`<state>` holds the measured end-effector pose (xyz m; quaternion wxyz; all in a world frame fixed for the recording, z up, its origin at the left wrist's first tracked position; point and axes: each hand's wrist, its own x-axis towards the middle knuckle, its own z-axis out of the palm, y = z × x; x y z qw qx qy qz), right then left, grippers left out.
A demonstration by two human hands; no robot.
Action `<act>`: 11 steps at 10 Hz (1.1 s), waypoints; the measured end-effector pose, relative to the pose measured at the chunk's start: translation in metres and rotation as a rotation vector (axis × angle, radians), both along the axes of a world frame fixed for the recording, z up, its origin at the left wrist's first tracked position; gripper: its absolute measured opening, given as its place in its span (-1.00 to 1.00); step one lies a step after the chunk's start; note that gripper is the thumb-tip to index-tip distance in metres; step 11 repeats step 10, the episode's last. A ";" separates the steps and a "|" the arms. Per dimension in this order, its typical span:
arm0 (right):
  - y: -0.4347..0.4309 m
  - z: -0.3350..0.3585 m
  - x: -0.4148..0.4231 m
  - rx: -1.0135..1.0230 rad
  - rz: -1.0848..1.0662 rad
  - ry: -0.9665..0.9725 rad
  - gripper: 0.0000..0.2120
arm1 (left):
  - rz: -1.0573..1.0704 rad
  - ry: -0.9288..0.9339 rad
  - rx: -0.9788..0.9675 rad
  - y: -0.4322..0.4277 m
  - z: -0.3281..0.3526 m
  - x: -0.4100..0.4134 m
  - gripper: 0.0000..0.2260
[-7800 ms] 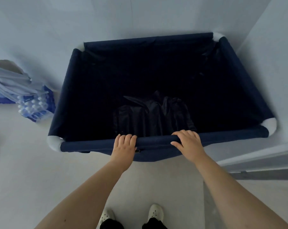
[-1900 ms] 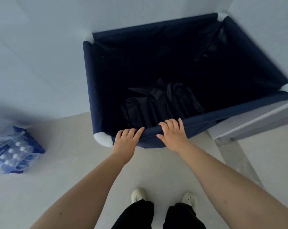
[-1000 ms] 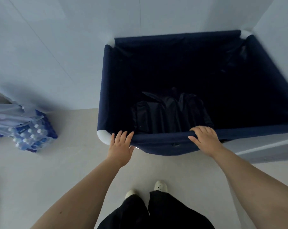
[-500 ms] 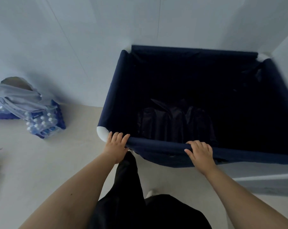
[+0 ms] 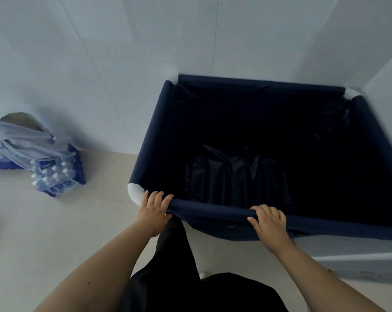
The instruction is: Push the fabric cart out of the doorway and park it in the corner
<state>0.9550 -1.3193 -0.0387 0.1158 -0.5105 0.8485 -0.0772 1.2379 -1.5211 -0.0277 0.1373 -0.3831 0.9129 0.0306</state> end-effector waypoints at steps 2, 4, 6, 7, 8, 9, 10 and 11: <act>0.002 -0.001 0.001 -0.016 0.001 0.000 -0.70 | -0.016 0.114 -0.020 0.002 -0.004 0.003 -0.50; 0.001 -0.002 0.001 -0.022 0.004 0.000 -0.69 | -0.041 0.191 -0.111 0.003 -0.007 0.004 -0.51; 0.002 0.003 0.001 -0.002 0.005 -0.015 -0.68 | -0.023 0.172 -0.077 0.002 -0.010 0.004 -0.52; 0.002 0.007 0.002 0.003 0.002 -0.034 -0.67 | -0.002 0.083 -0.007 0.000 -0.010 0.005 -0.50; 0.000 0.014 0.002 0.022 -0.003 -0.074 -0.68 | 0.021 0.049 0.079 -0.007 -0.001 -0.001 -0.51; -0.002 0.023 -0.003 0.019 -0.023 -0.179 -0.71 | -0.022 -0.085 0.222 -0.017 0.016 -0.014 -0.55; -0.018 0.043 -0.011 -0.051 -0.043 -0.268 -0.74 | -0.037 -0.270 0.403 -0.037 0.048 -0.038 -0.58; -0.018 0.043 -0.011 -0.051 -0.043 -0.268 -0.74 | -0.037 -0.270 0.403 -0.037 0.048 -0.038 -0.58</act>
